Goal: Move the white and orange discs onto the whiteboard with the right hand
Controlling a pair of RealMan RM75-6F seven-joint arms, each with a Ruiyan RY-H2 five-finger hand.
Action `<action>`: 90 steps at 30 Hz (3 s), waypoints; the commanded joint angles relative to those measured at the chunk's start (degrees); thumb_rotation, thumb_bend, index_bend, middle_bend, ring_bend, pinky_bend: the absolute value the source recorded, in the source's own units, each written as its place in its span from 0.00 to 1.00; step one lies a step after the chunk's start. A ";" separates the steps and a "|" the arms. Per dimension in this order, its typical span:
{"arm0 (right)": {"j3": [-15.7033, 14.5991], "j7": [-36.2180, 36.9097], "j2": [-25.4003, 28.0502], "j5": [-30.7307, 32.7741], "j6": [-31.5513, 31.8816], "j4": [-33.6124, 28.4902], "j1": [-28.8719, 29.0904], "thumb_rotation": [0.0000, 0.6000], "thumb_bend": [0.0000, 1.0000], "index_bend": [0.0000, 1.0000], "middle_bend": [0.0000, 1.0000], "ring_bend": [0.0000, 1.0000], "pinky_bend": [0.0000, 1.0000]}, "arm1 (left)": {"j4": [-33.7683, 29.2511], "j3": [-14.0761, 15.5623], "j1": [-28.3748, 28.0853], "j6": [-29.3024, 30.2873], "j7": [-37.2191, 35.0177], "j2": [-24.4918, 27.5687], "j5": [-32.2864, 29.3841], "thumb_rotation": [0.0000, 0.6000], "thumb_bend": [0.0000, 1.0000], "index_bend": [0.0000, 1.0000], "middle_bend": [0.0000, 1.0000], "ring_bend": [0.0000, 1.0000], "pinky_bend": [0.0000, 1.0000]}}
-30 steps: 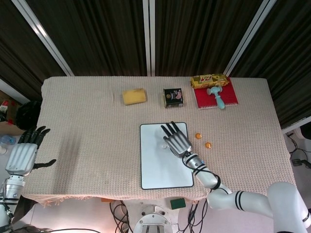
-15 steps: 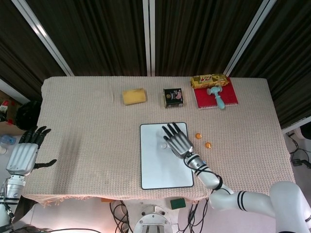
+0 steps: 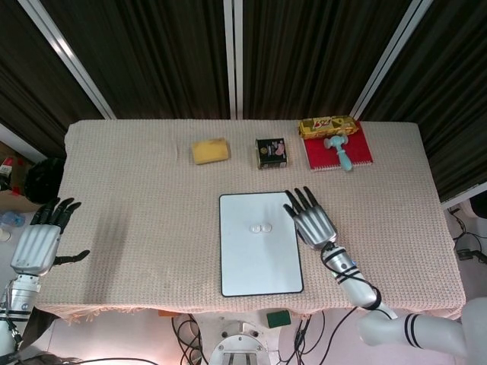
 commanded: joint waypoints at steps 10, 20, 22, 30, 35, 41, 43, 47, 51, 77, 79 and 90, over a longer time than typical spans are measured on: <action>-4.35 7.59 3.92 1.41 0.72 5.75 -7.86 1.00 0.32 0.32 0.00 0.00 0.00 | -0.70 0.21 -0.01 0.19 0.93 -0.05 0.40 0.85 0.04 0.13 0.09 0.00 0.11; -2.27 9.62 0.41 -0.29 -0.78 10.32 -7.45 1.00 0.33 0.36 0.00 0.00 0.00 | -0.26 0.16 -0.19 -0.28 0.84 -0.18 0.05 0.85 0.04 0.13 0.09 0.00 0.11; -1.78 9.55 -0.28 -0.33 -1.42 10.81 -7.09 1.00 0.33 0.36 0.00 0.00 0.00 | -0.23 0.19 -0.21 -0.41 0.77 -0.18 -0.03 0.85 0.04 0.13 0.09 0.00 0.11; -0.55 8.75 -2.10 -0.23 -3.07 12.08 -6.25 1.00 0.34 0.44 0.01 0.00 0.00 | -0.11 0.12 -0.16 -0.35 0.56 -0.10 -0.21 0.85 0.04 0.13 0.09 0.00 0.11; 0.00 7.98 -2.53 0.03 -3.15 12.38 -6.31 1.00 0.35 0.52 0.01 0.00 0.00 | -0.04 0.11 -0.18 -0.41 0.44 -0.09 -0.23 0.85 0.04 0.13 0.09 0.00 0.11; 0.33 8.20 -1.91 -1.18 -2.33 10.95 -6.44 1.00 0.36 0.56 0.02 0.00 0.00 | -0.07 0.11 -0.16 -0.36 0.20 -0.01 -0.22 0.85 0.04 0.13 0.09 0.00 0.11; 0.22 8.44 -1.26 -2.75 -1.56 9.08 -6.36 1.00 0.36 0.56 0.02 0.00 0.00 | -0.12 0.11 -0.12 -0.28 0.17 0.04 -0.21 0.85 0.04 0.13 0.09 0.00 0.11; -0.38 7.94 0.15 -6.81 -1.18 3.83 -5.23 1.00 0.36 0.56 0.02 0.00 0.00 | -0.19 0.10 -0.08 -0.19 0.18 0.08 -0.18 0.85 0.04 0.13 0.09 0.00 0.11; -0.48 5.88 -0.35 -9.75 -3.75 -0.21 -2.46 1.00 0.36 0.57 0.02 0.00 0.00 | -0.23 0.11 -0.11 -0.24 0.21 0.11 -0.17 0.85 0.04 0.13 0.09 0.00 0.11; 1.58 -2.96 -9.52 -5.83 -12.11 2.36 5.09 1.00 0.30 0.19 0.00 0.00 0.00 | 0.50 -0.04 0.17 0.18 -1.07 0.37 -0.19 0.85 0.04 0.13 0.09 0.00 0.11; 1.51 -2.72 -8.86 -6.02 -11.45 1.61 4.89 1.00 0.29 0.11 0.00 0.00 0.00 | 0.54 -0.05 0.14 0.09 -1.03 0.36 -0.25 0.85 0.04 0.13 0.09 0.00 0.11; 4.78 -0.11 -1.03 -0.25 -3.42 1.32 -0.44 1.00 0.29 0.12 0.00 0.00 0.00 | 0.32 0.03 0.09 0.11 -1.05 0.42 0.09 0.85 0.04 0.13 0.09 0.00 0.11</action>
